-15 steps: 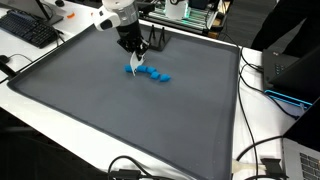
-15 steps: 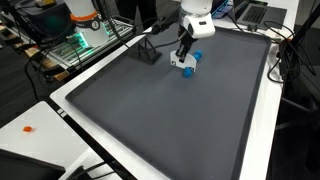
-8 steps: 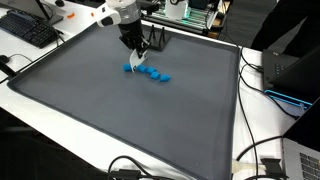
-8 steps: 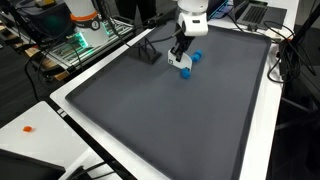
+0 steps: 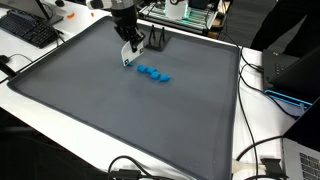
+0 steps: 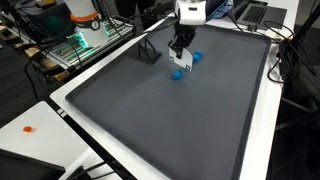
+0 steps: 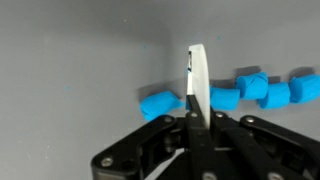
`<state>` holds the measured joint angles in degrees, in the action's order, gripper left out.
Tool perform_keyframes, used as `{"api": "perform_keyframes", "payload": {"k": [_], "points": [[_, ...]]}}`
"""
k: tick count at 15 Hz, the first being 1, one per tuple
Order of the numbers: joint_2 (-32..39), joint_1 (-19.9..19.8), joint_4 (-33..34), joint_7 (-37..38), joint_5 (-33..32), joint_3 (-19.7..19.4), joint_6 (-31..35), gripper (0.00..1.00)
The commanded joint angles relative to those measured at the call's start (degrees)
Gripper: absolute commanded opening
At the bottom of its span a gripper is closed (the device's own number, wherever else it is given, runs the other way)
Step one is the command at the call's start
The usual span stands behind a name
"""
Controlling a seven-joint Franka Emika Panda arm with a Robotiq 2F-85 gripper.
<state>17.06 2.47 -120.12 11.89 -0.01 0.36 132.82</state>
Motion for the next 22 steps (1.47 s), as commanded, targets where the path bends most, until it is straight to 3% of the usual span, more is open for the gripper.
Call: {"api": "perform_keyframes", "payload": {"k": [1, 11, 22], "points": [[-5.9, 0.6, -4.9, 8.0, 3.1, -0.6, 2.8, 0.01], [-21.1, 0.2, -21.0, 32.6, 11.5, 0.7, 6.5, 0.01], [-27.2, -0.7, -35.0, 64.8, 12.5, 3.9, 17.6, 0.01]]}}
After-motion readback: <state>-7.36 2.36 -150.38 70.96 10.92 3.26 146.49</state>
